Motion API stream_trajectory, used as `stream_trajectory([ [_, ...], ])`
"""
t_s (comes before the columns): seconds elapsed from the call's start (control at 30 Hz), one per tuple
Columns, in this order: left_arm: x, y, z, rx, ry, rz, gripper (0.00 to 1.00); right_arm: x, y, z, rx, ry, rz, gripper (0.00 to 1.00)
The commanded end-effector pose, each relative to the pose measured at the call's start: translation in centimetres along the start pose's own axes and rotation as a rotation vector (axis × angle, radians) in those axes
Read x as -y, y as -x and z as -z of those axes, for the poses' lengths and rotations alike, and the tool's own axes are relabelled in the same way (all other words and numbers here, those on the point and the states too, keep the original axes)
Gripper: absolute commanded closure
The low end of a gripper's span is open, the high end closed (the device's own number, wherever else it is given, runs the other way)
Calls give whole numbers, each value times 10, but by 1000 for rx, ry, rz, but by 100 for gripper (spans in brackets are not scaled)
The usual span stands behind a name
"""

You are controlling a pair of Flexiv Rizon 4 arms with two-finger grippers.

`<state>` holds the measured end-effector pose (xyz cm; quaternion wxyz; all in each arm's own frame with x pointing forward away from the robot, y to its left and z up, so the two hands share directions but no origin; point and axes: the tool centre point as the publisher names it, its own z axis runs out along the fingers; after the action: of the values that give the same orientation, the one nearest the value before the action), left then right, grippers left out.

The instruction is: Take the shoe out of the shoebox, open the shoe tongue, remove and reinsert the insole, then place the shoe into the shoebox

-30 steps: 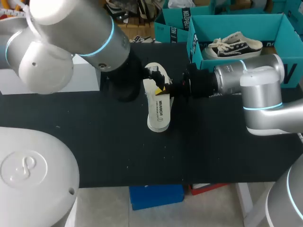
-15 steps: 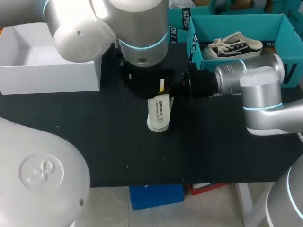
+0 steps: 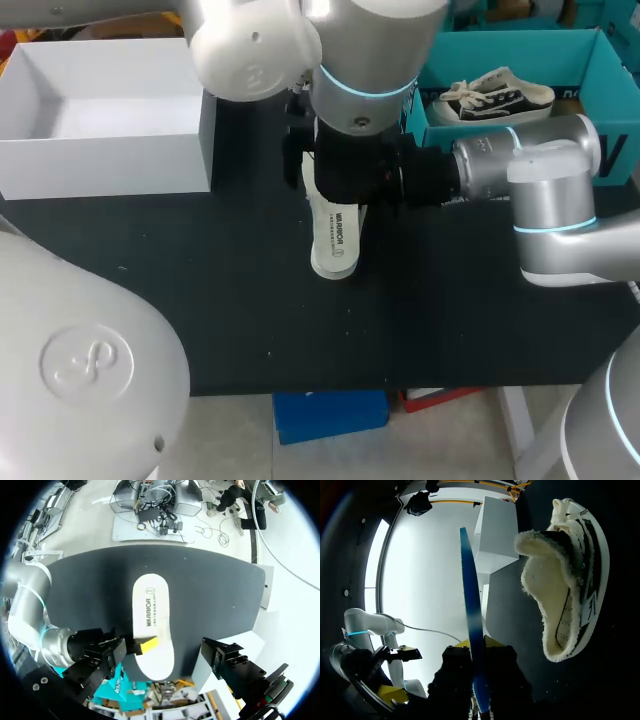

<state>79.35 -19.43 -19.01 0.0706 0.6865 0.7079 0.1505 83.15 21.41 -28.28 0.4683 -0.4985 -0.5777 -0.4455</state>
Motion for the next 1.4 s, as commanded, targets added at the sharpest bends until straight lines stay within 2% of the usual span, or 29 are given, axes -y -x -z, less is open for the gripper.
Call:
stream_trajectory([
  [0.03,-3,4,-5,-7,-9,4,0,0,0,-1,2,-1,-1,100],
  [0.43,-17,4,-9,46,-12,14,0,0,0,-1,2,-1,-1,100],
  [1.17,-105,-6,-38,81,-70,59,0,0,0,-1,2,-1,-1,100],
  [1.4,-124,-6,-47,97,-93,65,0,0,0,-1,2,-1,-1,100],
])
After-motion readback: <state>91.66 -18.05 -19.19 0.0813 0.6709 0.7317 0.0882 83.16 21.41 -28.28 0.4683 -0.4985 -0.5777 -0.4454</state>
